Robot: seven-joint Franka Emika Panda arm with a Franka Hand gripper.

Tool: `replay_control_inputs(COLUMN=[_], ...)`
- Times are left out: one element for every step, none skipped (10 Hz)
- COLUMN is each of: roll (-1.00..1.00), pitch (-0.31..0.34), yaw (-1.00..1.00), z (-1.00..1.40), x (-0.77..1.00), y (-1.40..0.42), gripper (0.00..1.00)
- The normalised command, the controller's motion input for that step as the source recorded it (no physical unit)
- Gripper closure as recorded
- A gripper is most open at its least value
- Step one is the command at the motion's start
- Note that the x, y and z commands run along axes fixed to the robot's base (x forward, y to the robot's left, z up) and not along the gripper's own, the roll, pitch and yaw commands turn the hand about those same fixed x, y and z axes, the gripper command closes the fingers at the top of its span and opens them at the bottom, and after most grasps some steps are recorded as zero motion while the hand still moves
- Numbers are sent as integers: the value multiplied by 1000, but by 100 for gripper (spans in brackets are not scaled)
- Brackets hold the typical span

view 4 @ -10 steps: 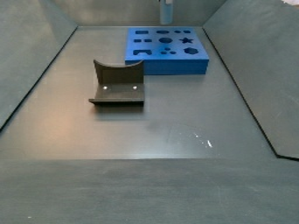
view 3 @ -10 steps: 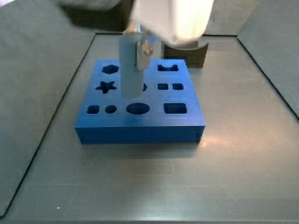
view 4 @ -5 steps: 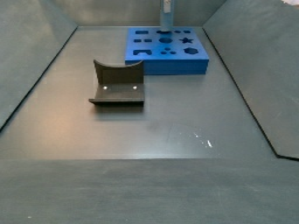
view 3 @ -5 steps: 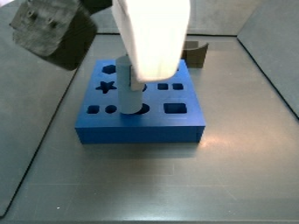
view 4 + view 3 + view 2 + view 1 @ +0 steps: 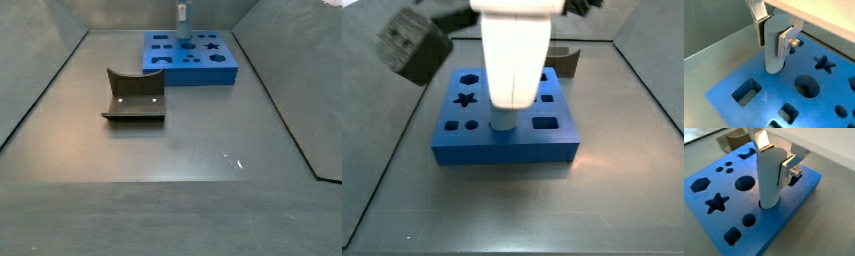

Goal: Insert the oval object.

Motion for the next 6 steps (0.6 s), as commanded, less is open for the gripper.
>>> replay_control_inputs(roll=[-200, -200, -240, -220, -76, 0], pitch=[-213, -194, -203, -183, -54, 0], yaw=[-169, -106, -46, -11, 0, 0], z=[-566, -471, -466, -306, -23, 0], x=[-86, -54, -43, -57, 0, 0], y=[54, 86, 154, 126, 49, 0], gripper=[100, 100, 100, 100, 100, 100])
